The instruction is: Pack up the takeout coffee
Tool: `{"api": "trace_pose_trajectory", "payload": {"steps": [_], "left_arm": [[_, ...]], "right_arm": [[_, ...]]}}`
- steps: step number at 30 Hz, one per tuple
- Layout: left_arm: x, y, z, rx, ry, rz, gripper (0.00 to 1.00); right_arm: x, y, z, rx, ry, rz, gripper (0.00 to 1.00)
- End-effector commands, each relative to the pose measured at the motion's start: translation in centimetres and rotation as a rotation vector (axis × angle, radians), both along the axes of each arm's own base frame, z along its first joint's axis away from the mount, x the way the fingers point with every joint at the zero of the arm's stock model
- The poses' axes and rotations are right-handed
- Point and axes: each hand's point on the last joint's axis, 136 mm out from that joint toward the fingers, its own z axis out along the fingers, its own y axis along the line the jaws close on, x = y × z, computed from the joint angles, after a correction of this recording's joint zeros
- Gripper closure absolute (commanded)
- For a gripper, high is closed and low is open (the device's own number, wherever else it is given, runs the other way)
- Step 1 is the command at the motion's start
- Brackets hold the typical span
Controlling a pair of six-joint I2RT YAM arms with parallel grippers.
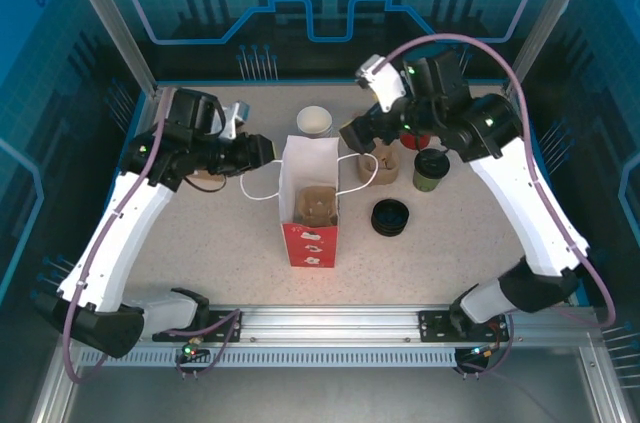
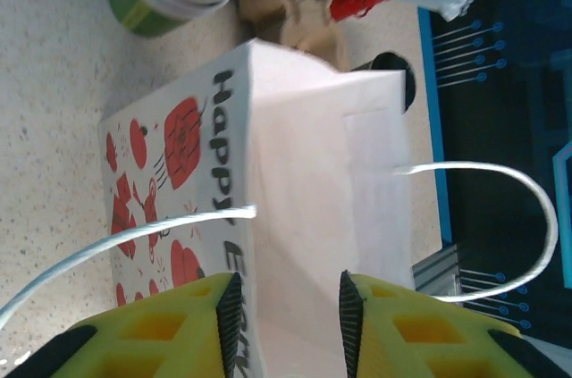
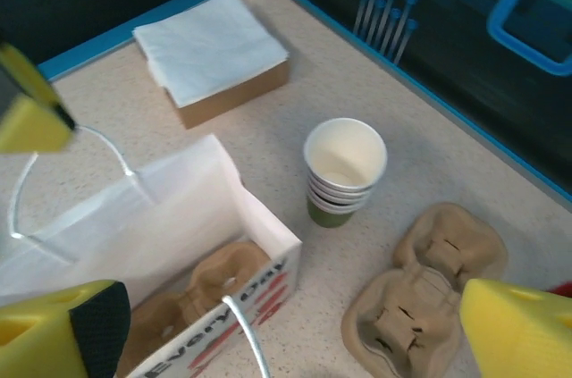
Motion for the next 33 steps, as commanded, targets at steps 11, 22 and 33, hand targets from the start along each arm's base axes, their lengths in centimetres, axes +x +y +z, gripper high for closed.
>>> {"api": "trace_pose_trajectory", "payload": {"steps": [11,22,33], "left_arm": [[3.9,-1.6,-1.5,0.483,-0.041,-0.292,0.42],[7.4,-3.0,-6.5,0.687,0.020,-0.435,0.44],[9.0,-2.7,-5.2,0.711,-0.026,-0.328,0.91]], "right_arm": [[-0.8,-7.5,-0.7,0.096,-0.048,-0.269,0.00],[-1.8,-10.2,-1.9,0.102,-0.026,-0.330,0.00],[-1.7,-10.3,-2.9,0.108,0.001,-0.331,0.00]]}}
